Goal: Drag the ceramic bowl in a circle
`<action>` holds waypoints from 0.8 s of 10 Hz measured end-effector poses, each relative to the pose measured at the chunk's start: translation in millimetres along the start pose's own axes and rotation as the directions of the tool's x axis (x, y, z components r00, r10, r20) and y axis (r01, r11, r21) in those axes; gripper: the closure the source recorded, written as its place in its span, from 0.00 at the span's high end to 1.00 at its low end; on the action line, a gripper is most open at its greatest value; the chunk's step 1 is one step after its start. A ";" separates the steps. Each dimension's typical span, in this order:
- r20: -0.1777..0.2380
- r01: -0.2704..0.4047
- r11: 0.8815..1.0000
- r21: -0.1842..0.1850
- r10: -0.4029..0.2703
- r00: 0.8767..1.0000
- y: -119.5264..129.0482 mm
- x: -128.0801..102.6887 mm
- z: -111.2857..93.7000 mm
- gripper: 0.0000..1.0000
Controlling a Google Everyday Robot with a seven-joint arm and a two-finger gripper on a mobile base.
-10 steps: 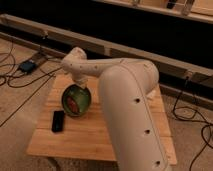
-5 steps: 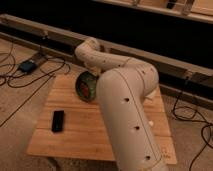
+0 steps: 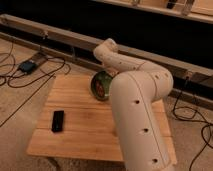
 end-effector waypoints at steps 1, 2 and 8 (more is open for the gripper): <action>-0.012 0.005 1.000 -0.009 -0.006 1.000 -1.9 17.1 4.4 0.00; -0.019 0.014 1.000 -0.018 -0.014 1.000 -1.4 30.0 6.3 0.00; 0.041 0.185 0.974 -0.132 -0.181 0.983 73.5 72.6 -31.2 0.00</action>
